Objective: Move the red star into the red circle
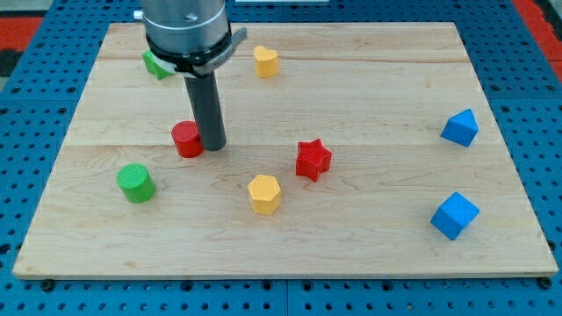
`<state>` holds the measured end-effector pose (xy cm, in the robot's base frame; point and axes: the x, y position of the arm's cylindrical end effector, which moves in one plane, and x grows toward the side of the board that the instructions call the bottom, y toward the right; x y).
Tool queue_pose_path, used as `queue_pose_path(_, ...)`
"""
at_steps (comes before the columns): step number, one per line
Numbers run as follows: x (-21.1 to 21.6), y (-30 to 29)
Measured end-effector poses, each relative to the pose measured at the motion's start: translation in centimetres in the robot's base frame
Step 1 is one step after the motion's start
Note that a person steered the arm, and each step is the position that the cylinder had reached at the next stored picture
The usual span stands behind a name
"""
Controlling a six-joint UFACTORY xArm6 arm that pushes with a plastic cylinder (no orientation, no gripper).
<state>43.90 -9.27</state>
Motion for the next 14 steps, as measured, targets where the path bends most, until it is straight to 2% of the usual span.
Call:
queue_pose_path(1, -0.1, -1.3)
queue_pose_path(2, 0.6, -7.3)
queue_pose_path(3, 0.3, -7.0)
queue_pose_path(4, -1.6, -1.7)
queue_pose_path(5, -1.9, 6.8)
queue_pose_path(7, 0.2, 22.1)
queue_pose_path(8, 2.9, 21.2)
queue_pose_path(9, 4.5, 14.4)
queue_pose_path(10, 3.5, 7.5)
queue_pose_path(12, 1.0, 9.3)
queue_pose_path(13, -1.3, 6.3)
queue_pose_path(14, -0.9, -1.6)
